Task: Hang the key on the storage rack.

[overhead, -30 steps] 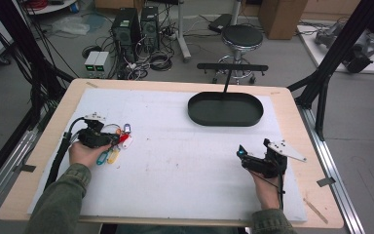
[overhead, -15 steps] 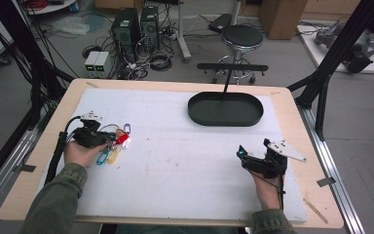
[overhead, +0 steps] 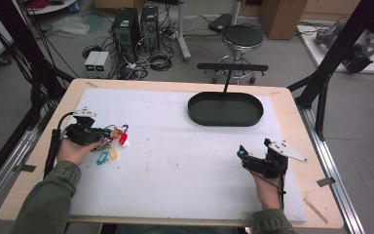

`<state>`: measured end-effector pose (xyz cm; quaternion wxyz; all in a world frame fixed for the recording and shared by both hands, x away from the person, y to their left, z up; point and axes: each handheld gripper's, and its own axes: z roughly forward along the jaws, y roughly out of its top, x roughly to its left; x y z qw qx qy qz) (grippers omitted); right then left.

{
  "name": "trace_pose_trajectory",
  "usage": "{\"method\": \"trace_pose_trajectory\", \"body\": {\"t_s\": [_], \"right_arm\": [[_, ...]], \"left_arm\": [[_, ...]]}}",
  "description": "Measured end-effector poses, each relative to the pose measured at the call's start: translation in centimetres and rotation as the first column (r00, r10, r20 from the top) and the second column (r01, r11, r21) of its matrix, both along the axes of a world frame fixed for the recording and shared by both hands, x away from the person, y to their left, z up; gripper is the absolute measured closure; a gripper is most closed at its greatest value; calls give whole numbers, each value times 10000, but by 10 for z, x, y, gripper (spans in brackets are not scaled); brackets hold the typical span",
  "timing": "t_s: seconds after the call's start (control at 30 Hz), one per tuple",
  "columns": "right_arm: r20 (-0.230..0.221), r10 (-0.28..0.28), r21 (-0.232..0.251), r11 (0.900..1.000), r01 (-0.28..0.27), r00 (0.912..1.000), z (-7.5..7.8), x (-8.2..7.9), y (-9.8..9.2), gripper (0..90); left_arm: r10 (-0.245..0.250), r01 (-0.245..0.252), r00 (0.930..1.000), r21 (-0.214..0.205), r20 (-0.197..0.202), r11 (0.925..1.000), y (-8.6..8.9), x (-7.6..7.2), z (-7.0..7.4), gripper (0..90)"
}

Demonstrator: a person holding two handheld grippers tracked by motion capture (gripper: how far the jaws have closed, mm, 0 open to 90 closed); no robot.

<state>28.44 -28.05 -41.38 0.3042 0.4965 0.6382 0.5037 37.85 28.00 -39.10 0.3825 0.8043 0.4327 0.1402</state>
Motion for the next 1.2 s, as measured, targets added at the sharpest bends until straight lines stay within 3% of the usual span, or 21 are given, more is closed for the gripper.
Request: {"method": "trace_pose_trajectory", "body": {"t_s": [0.17, 0.63, 1.2], "right_arm": [[26, 21, 4, 10000, -21, 10000, 0, 0, 0, 5], [22, 26, 59, 10000, -26, 10000, 1, -1, -1, 5], [41, 134, 108, 9999, -134, 9999, 1, -1, -1, 5]], "left_arm": [[-25, 22, 10000, -574, -47, 9983, 4, 0, 8, 868], [-188, 216, 9975, -419, 676, 9989, -4, 2, 56, 867], [-489, 542, 9932, -478, 1059, 9974, -19, 8, 88, 866]]}}
